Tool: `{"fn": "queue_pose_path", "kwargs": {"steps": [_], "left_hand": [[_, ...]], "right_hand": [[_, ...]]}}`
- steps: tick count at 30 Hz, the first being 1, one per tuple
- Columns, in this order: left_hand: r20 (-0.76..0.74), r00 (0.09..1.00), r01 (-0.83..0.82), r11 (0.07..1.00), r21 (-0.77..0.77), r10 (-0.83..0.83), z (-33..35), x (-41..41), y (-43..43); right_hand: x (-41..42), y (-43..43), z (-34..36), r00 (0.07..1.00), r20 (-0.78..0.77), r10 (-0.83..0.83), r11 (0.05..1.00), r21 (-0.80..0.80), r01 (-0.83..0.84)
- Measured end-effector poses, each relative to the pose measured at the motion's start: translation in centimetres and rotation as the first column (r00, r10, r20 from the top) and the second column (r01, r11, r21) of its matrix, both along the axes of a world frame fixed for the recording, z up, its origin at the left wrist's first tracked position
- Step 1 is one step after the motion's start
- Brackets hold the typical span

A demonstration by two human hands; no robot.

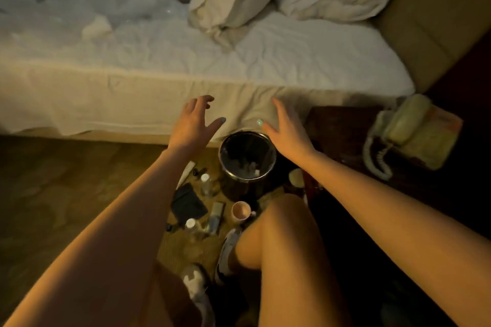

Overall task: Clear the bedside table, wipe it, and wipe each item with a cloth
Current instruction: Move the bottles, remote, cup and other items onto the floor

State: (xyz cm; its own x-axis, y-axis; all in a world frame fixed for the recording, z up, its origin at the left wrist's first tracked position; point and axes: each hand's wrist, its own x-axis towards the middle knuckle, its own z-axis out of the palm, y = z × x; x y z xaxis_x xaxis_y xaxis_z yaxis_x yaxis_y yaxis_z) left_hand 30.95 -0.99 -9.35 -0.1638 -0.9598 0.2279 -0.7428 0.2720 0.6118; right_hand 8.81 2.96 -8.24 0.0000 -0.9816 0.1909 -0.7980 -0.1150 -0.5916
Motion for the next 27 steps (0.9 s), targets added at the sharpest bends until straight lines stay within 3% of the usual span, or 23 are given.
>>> {"fn": "queue_pose_path", "kwargs": {"steps": [7, 14, 18, 21, 27], "left_hand": [[-0.042, 0.979, 0.199, 0.980, 0.004, -0.199, 0.8, -14.3, 1.0], [-0.009, 0.904, 0.428, 0.902, 0.051, -0.428, -0.4, -27.8, 1.2], [0.012, 0.865, 0.500, 0.863, 0.071, -0.502, -1.9, -33.9, 1.2], [-0.003, 0.868, 0.493, 0.863, 0.108, -0.496, -2.8, -37.0, 0.1], [-0.133, 0.896, 0.444, 0.848, 0.290, -0.424, -3.8, -42.7, -3.1]], "right_hand": [[-14.8, 4.7, 0.9, 0.952, 0.005, -0.305, 0.951, 0.056, 0.305], [-27.0, 8.1, -1.2, 0.752, 0.172, -0.636, 0.771, 0.118, 0.626], [-31.0, 8.7, -3.4, 0.650, 0.250, -0.717, 0.695, 0.194, 0.692], [-33.1, 8.3, -4.5, 0.594, 0.328, -0.734, 0.664, 0.165, 0.729], [-36.5, 6.8, -5.8, 0.514, 0.436, -0.739, 0.629, 0.171, 0.759]]}}
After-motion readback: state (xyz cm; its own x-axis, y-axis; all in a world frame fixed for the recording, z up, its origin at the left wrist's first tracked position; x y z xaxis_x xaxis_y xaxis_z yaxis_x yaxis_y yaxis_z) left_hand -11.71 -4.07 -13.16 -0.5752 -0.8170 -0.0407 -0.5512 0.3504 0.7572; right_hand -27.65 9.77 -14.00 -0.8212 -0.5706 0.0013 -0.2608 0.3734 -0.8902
